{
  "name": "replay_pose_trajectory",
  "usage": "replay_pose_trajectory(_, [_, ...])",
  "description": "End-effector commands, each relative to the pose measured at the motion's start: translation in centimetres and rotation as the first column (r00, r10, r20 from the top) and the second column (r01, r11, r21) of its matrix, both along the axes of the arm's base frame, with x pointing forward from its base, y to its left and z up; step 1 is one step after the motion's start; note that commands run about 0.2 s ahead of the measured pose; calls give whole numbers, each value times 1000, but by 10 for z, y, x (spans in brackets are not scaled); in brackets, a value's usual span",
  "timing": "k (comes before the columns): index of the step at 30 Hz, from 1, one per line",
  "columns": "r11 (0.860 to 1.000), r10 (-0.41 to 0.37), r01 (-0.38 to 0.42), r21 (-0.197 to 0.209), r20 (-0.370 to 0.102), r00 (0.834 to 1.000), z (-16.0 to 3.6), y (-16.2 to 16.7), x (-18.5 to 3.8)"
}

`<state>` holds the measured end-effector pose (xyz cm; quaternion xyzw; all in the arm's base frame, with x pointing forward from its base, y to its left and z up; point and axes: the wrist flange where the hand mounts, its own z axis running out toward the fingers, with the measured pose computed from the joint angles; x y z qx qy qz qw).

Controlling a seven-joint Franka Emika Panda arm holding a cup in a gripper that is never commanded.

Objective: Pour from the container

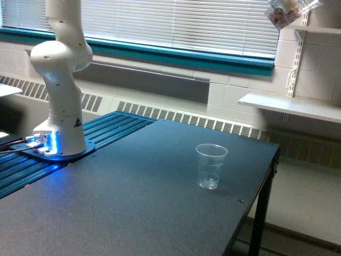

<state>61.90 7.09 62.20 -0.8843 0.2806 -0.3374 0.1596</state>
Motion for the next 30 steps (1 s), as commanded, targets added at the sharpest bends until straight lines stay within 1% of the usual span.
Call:
replay_pose_trajectory(1, [997, -46, 45, 57, 17, 999, 19, -1, -7])
replay_pose_trajectory(2, [997, -47, 46, 60, 18, 999, 20, -1, -9])
replay_pose_trajectory(4, [997, -62, 61, 48, 13, 998, 16, -1, -11])
replay_pose_trajectory(7, [996, -80, 79, 52, 22, 997, 19, -8, -16])
replay_pose_trajectory(9, [995, -99, 98, 34, 19, 995, 16, -15, -19])
replay_pose_trajectory(10, [994, -106, 106, 23, 13, 994, 11, -17, -20])
replay_pose_trajectory(13, [993, -118, 118, 19, -20, 993, -2, -24, -26])
replay_pose_trajectory(15, [991, -131, 132, 1, -50, 990, -18, -30, -29])
replay_pose_trajectory(16, [990, -140, 139, -15, -74, 987, -30, -34, -31])
replay_pose_trajectory(17, [989, -148, 147, -24, -86, 985, -37, -38, -32])
replay_pose_trajectory(18, [986, -164, 161, -34, -98, 982, -46, -44, -34])
replay_pose_trajectory(21, [980, -200, 196, -48, -119, 973, -63, -60, -41])
replay_pose_trajectory(22, [975, -220, 215, -49, -126, 967, -69, -68, -43])
replay_pose_trajectory(24, [967, -256, 253, -35, -144, 956, -79, -85, -50])
replay_pose_trajectory(26, [958, -285, 284, -33, -162, 945, -91, -99, -56])
replay_pose_trajectory(28, [948, -318, 318, -26, -173, 932, -100, -112, -61])
replay_pose_trajectory(30, [939, -342, 344, -21, -171, 924, -106, -121, -64])
